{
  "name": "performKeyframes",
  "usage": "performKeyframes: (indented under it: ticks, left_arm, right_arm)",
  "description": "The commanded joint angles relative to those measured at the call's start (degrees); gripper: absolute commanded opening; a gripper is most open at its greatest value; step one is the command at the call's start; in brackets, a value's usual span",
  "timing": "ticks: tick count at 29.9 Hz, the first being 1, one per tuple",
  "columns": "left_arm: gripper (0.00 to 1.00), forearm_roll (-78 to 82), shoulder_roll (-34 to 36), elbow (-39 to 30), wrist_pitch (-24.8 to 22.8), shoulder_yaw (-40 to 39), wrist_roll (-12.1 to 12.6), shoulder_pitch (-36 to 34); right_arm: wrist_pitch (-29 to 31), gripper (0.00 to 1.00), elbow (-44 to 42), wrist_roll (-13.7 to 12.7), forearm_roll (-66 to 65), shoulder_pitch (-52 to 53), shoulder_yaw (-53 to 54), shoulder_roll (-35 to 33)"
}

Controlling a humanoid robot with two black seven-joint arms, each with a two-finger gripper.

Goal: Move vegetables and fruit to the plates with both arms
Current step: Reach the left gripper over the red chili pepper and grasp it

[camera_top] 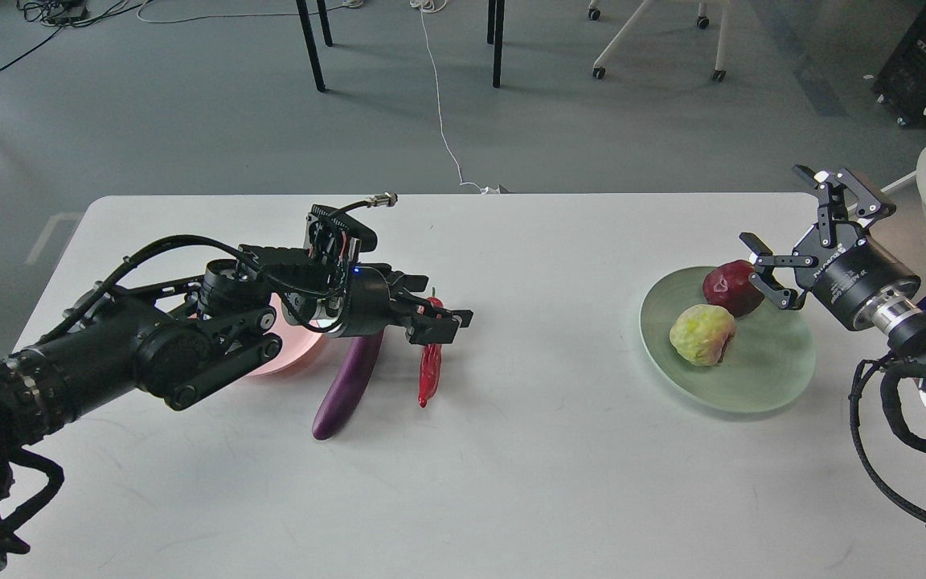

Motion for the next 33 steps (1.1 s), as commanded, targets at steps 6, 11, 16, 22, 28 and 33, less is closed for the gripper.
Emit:
performKeyframes:
  ticks: [6,11,16,22,28,33]
  left_arm:
    - [0.98,0.2,-1.4,2.4,0.0,0.0,0.0,0.7]
    - [0.98,0.1,-2.4,3.1,0.0,1.2,-0.1,0.7]
    - [0.98,0.0,-3.4,4.7,0.1,2.3,-0.1,0.6]
    - [0.98,0.0,-3.2,4.7,0.1,2.4,-0.1,0.5]
    - [0.98,0.0,-3.0,5.0,0.1,2.4,-0.1,0.6]
    - [0.97,0.0,-2.9,5.5,0.3,2.4,-0.1,0.8]
  right_arm:
    - [0.0,0.97,0.1,0.0,0.1,-0.4,0.1,-0.6]
    - [0.0,0.97,0.3,0.0,0.0,-0.5,0.2,-0.6]
    - [0.0,0.97,0.4,0.0,0.1,-0.5,0.2,-0.7]
    - [0.0,0.97,0.4,0.0,0.0,-0.8,0.2,-0.6]
    - [0.0,0.97,0.6,0.0,0.0,-1.1,0.1,-0.6]
    - [0.0,0.97,0.7,0.0,0.1,-1.3,0.2,-0.6]
